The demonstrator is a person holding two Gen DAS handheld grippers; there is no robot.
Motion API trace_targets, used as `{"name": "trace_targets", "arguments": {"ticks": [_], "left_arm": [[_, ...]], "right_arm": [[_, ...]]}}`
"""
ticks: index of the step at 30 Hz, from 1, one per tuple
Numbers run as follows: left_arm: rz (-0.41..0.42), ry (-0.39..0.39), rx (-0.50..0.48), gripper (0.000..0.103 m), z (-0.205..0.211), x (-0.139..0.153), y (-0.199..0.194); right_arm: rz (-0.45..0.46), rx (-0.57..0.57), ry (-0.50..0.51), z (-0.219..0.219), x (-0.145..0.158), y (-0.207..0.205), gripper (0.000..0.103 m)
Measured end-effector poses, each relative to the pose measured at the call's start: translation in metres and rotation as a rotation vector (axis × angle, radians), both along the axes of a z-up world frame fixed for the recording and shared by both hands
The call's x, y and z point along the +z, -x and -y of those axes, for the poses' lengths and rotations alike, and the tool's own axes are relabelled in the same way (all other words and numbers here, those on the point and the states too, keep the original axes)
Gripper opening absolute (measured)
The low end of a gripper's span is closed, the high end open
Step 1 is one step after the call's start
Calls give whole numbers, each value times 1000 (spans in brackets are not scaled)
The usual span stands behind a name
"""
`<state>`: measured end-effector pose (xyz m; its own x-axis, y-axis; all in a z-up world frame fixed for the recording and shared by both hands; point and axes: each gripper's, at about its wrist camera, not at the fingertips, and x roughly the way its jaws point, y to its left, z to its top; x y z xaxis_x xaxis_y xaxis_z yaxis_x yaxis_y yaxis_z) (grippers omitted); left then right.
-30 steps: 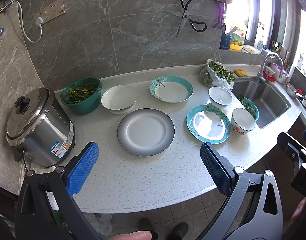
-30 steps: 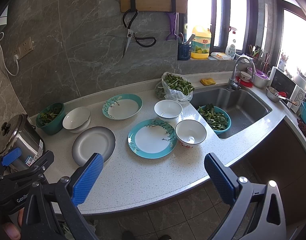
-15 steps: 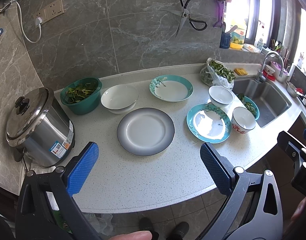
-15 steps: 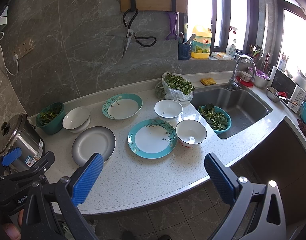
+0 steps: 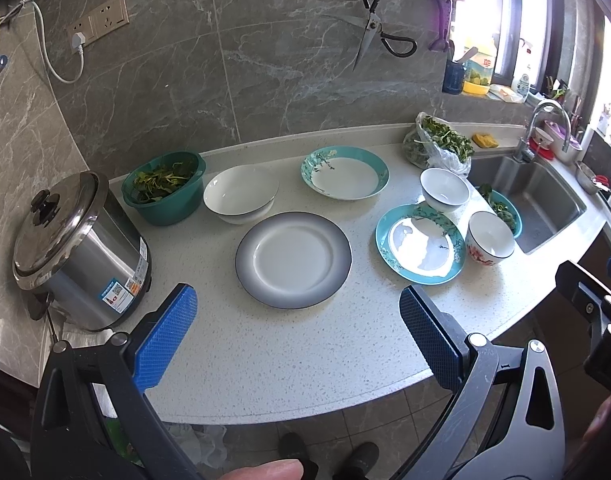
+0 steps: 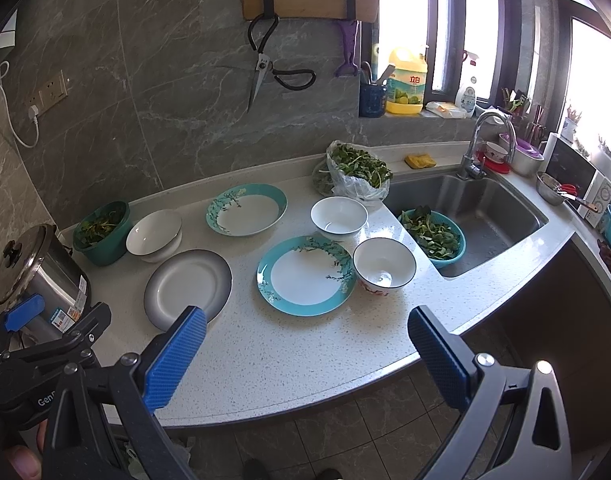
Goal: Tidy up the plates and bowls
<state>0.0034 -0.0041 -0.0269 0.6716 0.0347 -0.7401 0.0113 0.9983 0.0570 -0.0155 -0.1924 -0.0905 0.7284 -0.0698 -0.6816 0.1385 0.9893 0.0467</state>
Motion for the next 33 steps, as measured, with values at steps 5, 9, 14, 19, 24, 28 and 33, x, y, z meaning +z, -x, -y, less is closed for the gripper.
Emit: {"name": "trace_targets", "arguments": {"ticks": [5,9,14,19,24,28,33], "left_arm": [[-6,-5,16,103,2,-2,-1],[-14,-1,26,103,1,-9,-3],[-90,49,17,103,-15,-53,-11],[-238,333,52,101,-73,-121,-13],[-277,290,20,103,-104,-165,-27],[-376,327,-37,103,-125,-194,-73],[-363,410,-2,101,-175,-217,-150]], "right_arm": [[-6,15,-7,6,1,-4,103],[-14,29,-13,11,1,-7,103],[-63,108,-101,23,-19,-15,103],[-163,215,-375,46,-69,-40,103],[-276,272,-663,44,-134,-78,100],[-305,307,-780,27,-163,-109,91],[-329,311,-869,0,-193,-152,75]]}}
